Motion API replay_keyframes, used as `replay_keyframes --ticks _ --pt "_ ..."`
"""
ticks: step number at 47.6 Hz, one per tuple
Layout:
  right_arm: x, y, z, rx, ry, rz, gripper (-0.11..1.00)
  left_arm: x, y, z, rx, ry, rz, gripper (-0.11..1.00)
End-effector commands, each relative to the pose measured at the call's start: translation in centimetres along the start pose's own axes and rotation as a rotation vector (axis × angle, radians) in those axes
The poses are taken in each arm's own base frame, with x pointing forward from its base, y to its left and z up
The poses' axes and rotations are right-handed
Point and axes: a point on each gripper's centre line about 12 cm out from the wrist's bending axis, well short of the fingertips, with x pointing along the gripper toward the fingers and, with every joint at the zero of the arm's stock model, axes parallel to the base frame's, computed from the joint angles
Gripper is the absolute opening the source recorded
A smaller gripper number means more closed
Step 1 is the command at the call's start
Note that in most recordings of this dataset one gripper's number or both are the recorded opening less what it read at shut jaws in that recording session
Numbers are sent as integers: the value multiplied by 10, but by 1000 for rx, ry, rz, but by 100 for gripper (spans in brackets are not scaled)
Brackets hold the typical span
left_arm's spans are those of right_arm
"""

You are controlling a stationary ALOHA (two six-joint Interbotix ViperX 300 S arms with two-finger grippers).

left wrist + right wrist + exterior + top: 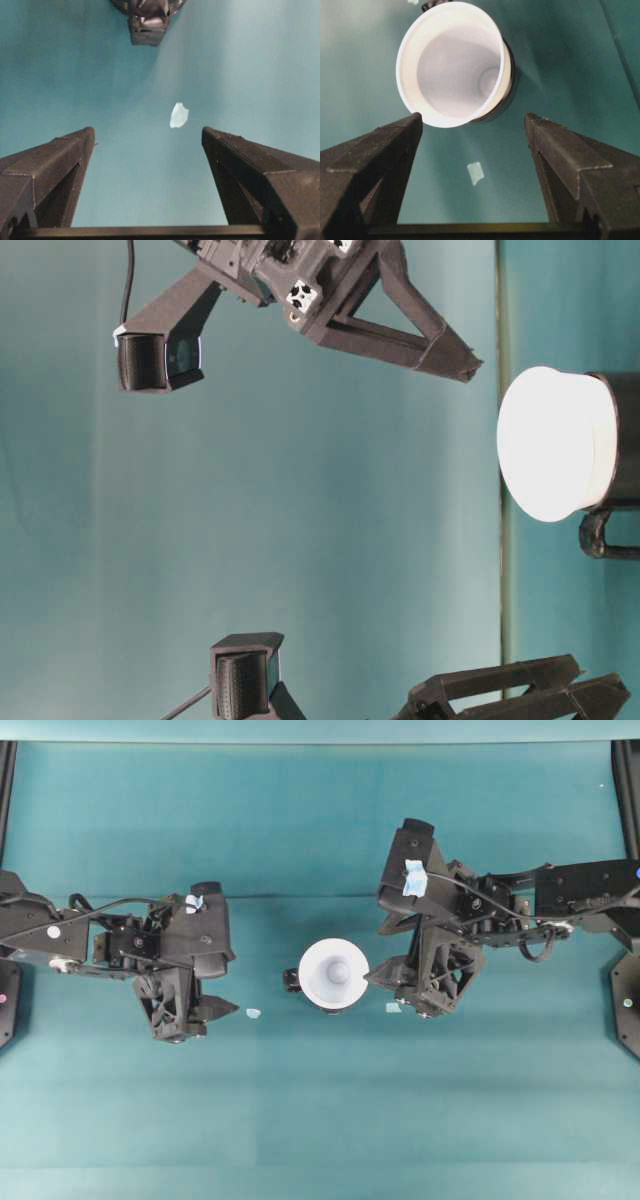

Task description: Put a paper cup into the cup holder on your left arm.

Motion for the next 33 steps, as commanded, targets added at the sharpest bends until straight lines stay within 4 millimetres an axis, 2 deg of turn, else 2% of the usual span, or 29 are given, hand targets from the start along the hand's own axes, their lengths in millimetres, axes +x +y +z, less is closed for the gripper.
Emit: replay_keyframes --ticks 1,20,33 --pt "-8 3 5 -1 -28 9 87 -2 0 8 2 -28 0 93" --pt "-9 4 9 0 -41 12 87 -2 0 8 2 -28 0 93" --pt "-22 8 20 -4 -83 27 87 -4 -2 9 5 -34 -4 93"
